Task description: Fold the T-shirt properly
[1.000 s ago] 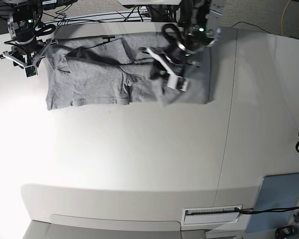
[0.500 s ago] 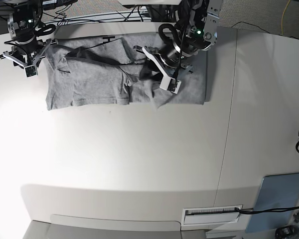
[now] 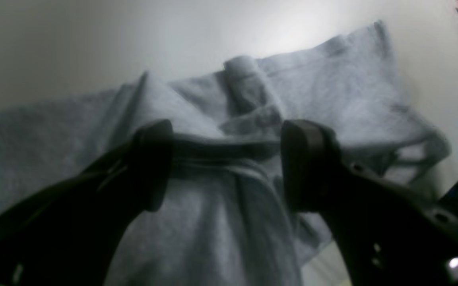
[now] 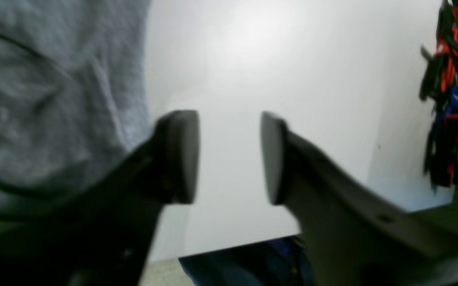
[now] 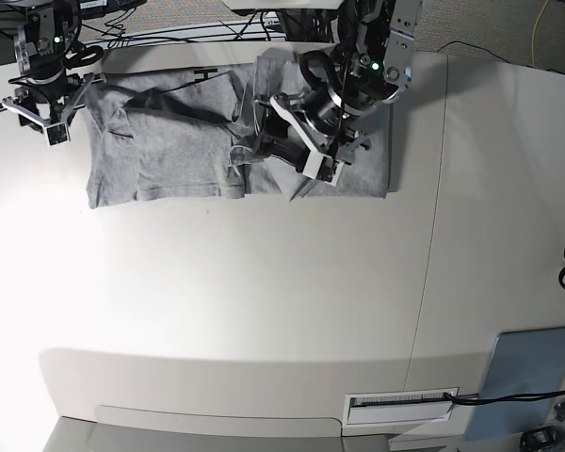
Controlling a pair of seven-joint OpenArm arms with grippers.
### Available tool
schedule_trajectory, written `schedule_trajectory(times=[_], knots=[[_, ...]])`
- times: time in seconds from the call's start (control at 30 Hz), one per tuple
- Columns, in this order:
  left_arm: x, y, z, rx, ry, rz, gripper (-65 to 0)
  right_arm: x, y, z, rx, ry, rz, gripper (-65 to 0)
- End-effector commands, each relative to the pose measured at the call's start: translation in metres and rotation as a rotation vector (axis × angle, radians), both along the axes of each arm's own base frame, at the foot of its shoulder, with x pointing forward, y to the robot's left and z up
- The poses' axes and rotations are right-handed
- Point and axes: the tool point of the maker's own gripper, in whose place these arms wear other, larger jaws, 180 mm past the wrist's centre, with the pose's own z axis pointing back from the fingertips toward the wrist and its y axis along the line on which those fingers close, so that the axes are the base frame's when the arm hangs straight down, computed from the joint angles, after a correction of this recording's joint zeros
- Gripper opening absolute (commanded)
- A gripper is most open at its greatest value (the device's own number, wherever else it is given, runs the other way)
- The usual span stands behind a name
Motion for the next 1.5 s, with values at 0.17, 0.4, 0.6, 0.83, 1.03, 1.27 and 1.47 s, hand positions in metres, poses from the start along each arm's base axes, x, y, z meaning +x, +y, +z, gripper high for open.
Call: schedule_trajectory(times=[0.17, 0.4, 0.6, 0.83, 1.03, 1.27, 1.47], knots=[[0.015, 0.038, -0.007, 0.229, -0.048, 0.114, -25.3, 0.006, -0.004, 0.011, -0.026, -0.030, 0.009, -34.9], [0.021, 0.037, -0.009, 0.275, -0.116, 0.079, -51.1, 0.009, -0.003, 0.012, -0.025, -0.042, 0.014, -34.9], [0.031, 0.040, -0.043, 0.361, -0.064, 0.050, -65.0, 0.008, -0.004, 0.012, -0.026, -0.036, 0.010, -34.9], [0.037, 0.023, -0.051, 0.363, -0.049, -0.007, -65.0, 0.007, -0.005, 0.011, -0.027, -0.030, 0.006, -34.9], [0.039, -0.042, -0.020, 0.251, -0.137, -0.155, -65.0, 0.007, -0.005, 0.011, -0.027, -0.030, 0.005, -34.9], [0.054, -0.076, 0.013, 0.205, -0.217, -0.185, -65.0, 0.011, -0.008, 0.017, -0.073, -0.048, 0.027, -34.9], [0.071, -0.040, 0.009, 0.238, -0.145, -0.094, -41.8, 0.011, -0.009, 0.015, -0.028, -0.054, -0.029, -34.9]])
